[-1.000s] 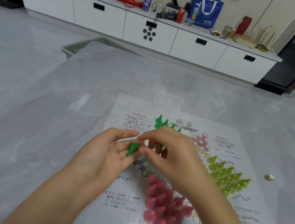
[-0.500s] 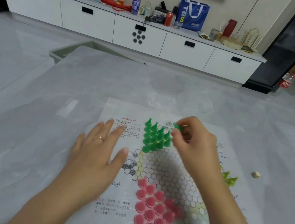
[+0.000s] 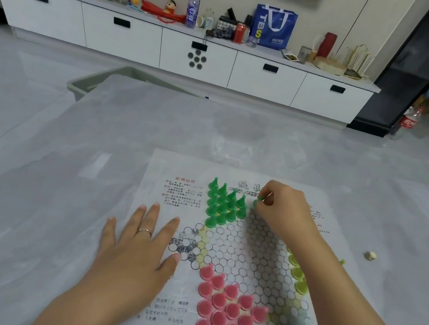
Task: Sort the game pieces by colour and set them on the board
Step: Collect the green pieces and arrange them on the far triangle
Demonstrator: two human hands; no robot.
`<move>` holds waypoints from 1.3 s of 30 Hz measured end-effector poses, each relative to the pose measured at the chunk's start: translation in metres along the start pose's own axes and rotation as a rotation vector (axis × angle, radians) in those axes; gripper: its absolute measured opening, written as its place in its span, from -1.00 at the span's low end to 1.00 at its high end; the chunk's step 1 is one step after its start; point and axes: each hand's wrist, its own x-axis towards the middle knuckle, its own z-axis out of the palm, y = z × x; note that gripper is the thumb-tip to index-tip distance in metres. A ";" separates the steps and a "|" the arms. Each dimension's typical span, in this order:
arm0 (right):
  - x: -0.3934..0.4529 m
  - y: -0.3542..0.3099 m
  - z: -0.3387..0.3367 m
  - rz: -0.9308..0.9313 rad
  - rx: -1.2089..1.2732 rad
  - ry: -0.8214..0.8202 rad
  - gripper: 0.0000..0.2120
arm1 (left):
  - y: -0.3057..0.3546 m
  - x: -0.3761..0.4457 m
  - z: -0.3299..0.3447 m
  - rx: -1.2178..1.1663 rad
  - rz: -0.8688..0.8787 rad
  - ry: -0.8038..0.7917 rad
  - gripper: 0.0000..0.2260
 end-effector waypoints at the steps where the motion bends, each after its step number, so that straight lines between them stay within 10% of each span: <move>1: 0.000 -0.001 0.000 -0.009 -0.022 -0.028 -0.87 | 0.000 0.000 0.000 -0.006 -0.001 0.000 -0.48; 23: -0.005 0.005 -0.013 -0.093 -0.005 -0.099 -0.81 | 0.001 -0.001 -0.005 -0.001 0.008 -0.043 -0.49; 28: -0.015 0.064 -0.071 0.037 -0.124 0.142 -0.81 | 0.001 -0.001 -0.005 0.005 0.007 -0.034 -0.49; 34: -0.049 0.144 -0.082 0.275 -0.402 -0.174 -0.70 | 0.003 0.000 -0.005 0.006 0.001 -0.026 -0.49; 39: -0.054 0.153 -0.073 0.244 -0.354 -0.054 -0.84 | 0.000 0.000 -0.006 -0.002 0.003 -0.028 -0.49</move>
